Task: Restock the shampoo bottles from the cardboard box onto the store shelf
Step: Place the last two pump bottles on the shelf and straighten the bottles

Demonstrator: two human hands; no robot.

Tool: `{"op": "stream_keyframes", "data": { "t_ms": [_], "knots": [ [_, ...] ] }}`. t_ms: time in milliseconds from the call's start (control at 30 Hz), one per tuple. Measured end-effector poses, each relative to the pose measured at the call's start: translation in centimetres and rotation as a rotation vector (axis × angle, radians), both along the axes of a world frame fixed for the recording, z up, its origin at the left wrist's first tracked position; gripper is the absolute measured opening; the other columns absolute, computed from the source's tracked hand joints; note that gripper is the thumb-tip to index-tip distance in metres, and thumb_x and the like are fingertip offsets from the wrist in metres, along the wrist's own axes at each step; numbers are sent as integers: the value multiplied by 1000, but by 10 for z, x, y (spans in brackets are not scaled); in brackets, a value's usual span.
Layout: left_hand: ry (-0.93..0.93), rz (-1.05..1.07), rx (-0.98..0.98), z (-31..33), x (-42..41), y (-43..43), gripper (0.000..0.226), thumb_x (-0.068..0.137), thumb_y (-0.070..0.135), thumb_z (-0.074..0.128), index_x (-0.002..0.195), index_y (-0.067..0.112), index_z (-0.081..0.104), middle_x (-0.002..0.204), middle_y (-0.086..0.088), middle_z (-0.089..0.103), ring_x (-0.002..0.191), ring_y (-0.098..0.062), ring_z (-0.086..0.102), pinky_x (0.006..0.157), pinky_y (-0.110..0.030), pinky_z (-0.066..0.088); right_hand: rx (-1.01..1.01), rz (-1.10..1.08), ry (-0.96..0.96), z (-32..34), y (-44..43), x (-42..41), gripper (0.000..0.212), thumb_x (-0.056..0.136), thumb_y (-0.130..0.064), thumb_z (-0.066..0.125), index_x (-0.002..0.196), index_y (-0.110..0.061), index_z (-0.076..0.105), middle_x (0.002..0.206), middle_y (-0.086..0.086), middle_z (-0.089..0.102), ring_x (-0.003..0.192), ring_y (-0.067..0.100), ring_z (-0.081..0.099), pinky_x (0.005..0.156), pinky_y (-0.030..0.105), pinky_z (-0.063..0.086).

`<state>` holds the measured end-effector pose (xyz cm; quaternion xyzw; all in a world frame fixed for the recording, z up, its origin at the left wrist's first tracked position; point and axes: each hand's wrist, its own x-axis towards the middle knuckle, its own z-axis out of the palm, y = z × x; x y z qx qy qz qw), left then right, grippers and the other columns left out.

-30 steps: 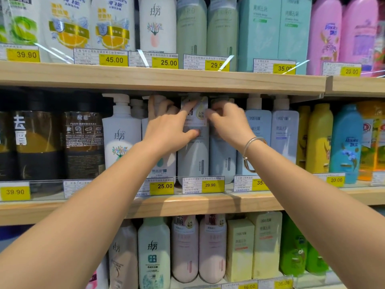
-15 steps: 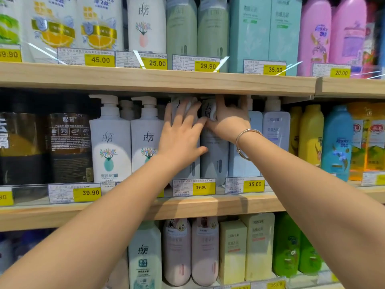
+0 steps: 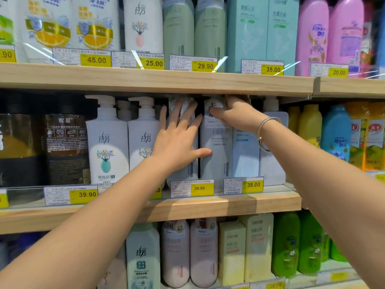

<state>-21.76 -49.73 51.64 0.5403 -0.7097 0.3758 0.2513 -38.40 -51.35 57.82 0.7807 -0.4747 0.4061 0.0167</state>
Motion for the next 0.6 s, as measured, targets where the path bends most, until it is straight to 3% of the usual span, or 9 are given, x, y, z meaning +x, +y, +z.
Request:
{"op": "stream_keyframes", "data": {
  "t_ms": [100,167,267,333,367,467,533,600],
  "knots": [
    [1,-3,-2,-2,-3,1,95,76,77,41,150,23,14,160,0,-8,144,-28,-20,109,-51,-21,2,-29,53,-1,3,1,53,94,-40,46,140,-16,35,140,11,48,127,28,44,98,28,34],
    [12,-9,-14,-3,-7,4,97,76,75,43,150,20,14,160,0,-5,145,-28,-15,110,-52,-20,11,-64,43,-4,3,4,54,93,-44,44,138,-15,36,137,12,50,125,29,46,99,31,36],
    [43,-36,-52,-5,-13,7,96,76,72,47,149,17,16,159,-1,-1,146,-28,-8,112,-51,-15,-66,-178,23,-12,5,0,50,90,-53,43,115,-10,49,103,12,64,108,32,55,83,35,42],
    [92,-59,-94,-5,-18,9,90,77,69,50,145,15,25,157,-4,9,145,-29,-1,115,-51,-8,-142,-233,2,-21,12,-9,41,90,-51,43,99,-12,46,82,6,58,98,33,56,71,34,37],
    [128,-66,-112,-6,-21,9,87,78,67,51,143,14,29,155,-5,15,144,-30,5,115,-51,-4,-194,-229,-11,-27,15,-16,39,91,-49,43,103,-12,48,89,9,60,101,34,55,74,36,38],
    [292,-96,-204,-9,-33,9,80,78,58,60,137,9,37,148,-12,30,136,-34,24,113,-54,11,-309,-221,-82,-47,20,-43,49,94,-39,44,132,-9,44,131,13,55,124,30,45,100,38,36],
    [383,-180,-273,-11,-45,6,74,77,50,66,132,7,41,145,-15,35,133,-34,24,113,-55,12,-302,-251,-205,-61,22,-67,47,96,-30,45,136,-7,42,140,9,48,131,24,41,106,32,31],
    [358,-261,-327,-14,-60,2,69,76,47,65,128,9,42,141,-16,39,130,-28,19,113,-55,10,-289,-308,-318,-69,21,-92,43,95,-26,46,134,-7,44,137,10,50,128,25,44,105,33,33]
  ]
}}
